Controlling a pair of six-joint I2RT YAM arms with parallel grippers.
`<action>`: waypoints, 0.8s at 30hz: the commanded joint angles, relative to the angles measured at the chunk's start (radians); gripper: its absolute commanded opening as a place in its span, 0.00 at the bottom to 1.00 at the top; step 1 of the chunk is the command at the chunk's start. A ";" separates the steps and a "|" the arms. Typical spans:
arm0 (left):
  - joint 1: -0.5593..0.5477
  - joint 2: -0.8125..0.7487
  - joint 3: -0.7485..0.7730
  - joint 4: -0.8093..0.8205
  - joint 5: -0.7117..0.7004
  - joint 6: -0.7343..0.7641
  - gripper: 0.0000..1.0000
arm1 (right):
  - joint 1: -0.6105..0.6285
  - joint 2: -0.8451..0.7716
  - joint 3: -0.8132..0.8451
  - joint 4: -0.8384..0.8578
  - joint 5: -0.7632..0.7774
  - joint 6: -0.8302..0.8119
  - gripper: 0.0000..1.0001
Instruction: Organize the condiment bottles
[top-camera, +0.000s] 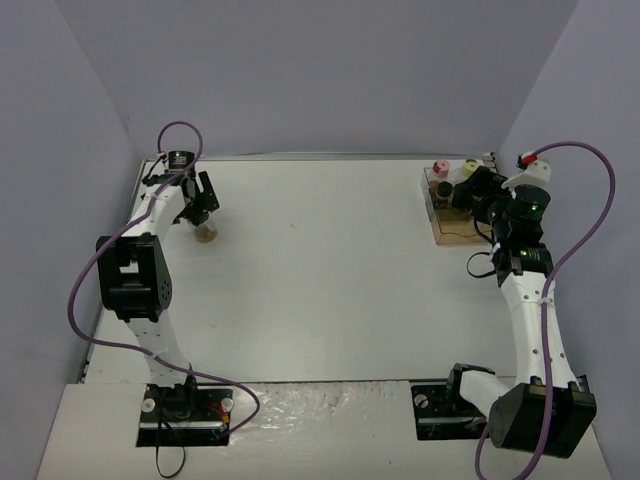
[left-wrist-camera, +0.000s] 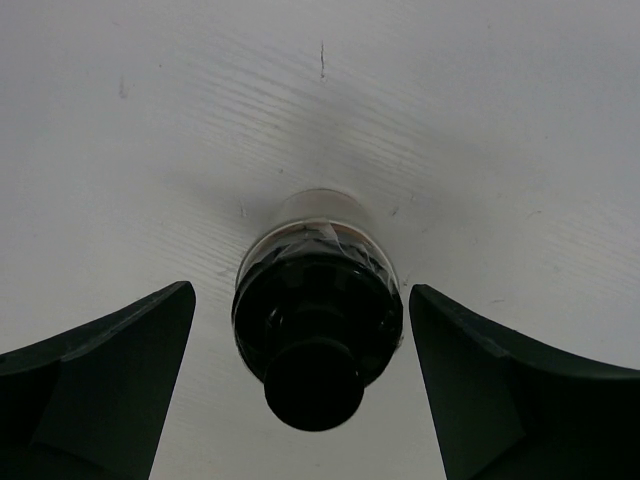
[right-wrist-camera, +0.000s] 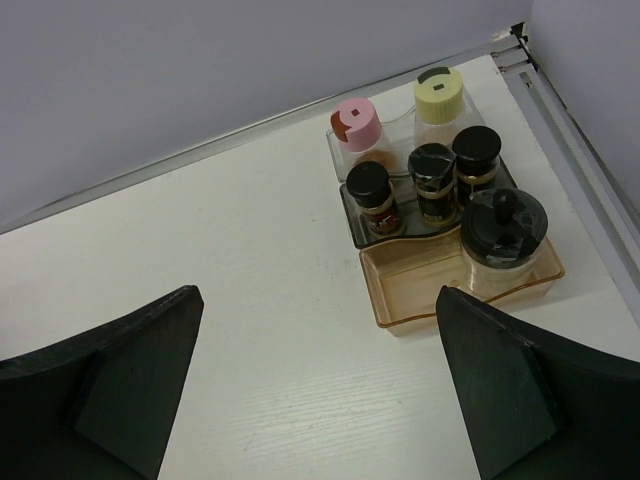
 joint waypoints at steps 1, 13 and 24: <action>0.012 -0.013 0.070 -0.021 -0.022 0.002 0.67 | 0.012 -0.031 -0.005 0.075 -0.022 -0.010 1.00; -0.235 -0.052 0.037 0.004 0.100 0.043 0.24 | 0.095 -0.031 0.002 0.077 -0.073 -0.033 1.00; -0.711 0.026 0.117 -0.019 0.091 0.044 0.25 | 0.277 -0.021 -0.023 0.033 -0.111 -0.093 1.00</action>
